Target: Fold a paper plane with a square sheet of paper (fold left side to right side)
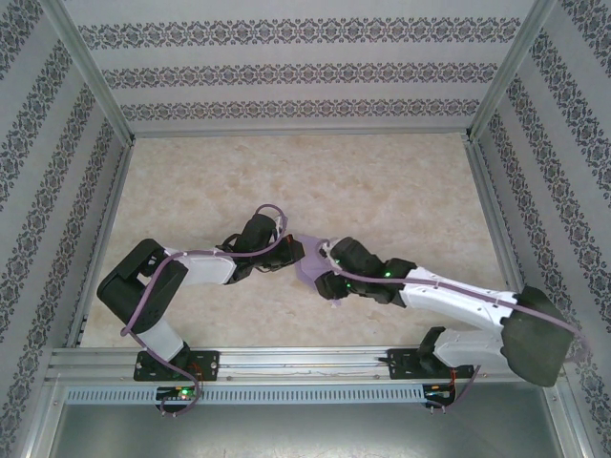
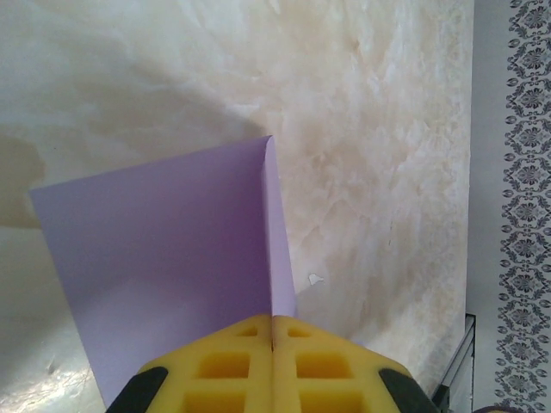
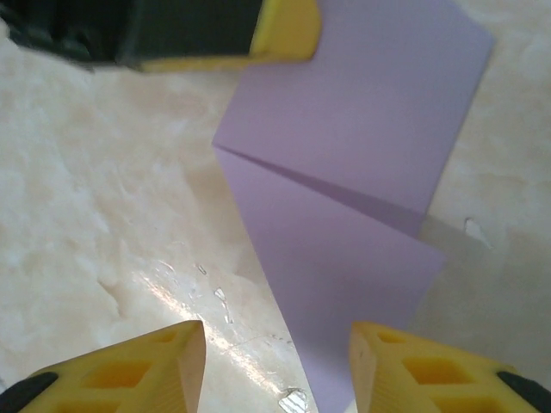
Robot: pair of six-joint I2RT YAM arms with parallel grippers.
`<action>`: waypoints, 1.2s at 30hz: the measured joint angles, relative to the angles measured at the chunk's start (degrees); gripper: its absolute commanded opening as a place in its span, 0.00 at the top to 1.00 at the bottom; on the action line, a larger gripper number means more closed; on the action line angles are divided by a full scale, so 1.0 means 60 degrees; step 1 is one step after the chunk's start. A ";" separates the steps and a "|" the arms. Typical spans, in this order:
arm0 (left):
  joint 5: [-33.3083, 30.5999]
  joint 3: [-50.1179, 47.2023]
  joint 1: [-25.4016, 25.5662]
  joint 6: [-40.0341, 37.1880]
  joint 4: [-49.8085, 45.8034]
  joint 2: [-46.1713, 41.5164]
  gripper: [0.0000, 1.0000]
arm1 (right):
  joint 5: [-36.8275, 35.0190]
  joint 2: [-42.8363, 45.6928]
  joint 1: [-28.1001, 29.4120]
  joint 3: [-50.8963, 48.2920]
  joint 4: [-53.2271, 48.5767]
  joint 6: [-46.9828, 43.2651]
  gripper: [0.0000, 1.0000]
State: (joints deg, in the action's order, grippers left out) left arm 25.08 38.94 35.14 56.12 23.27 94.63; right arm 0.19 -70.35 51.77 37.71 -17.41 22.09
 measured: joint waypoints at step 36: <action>0.0069 0.0106 0.0000 0.0095 -0.0004 -0.0076 0.87 | -0.3147 -0.2419 0.1606 0.0153 0.0619 0.0310 0.55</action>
State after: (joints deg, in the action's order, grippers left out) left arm 25.50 39.57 35.14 56.69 23.24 94.17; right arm -18.70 -84.86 61.41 38.63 -13.69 23.94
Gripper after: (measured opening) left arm 0.131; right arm 0.468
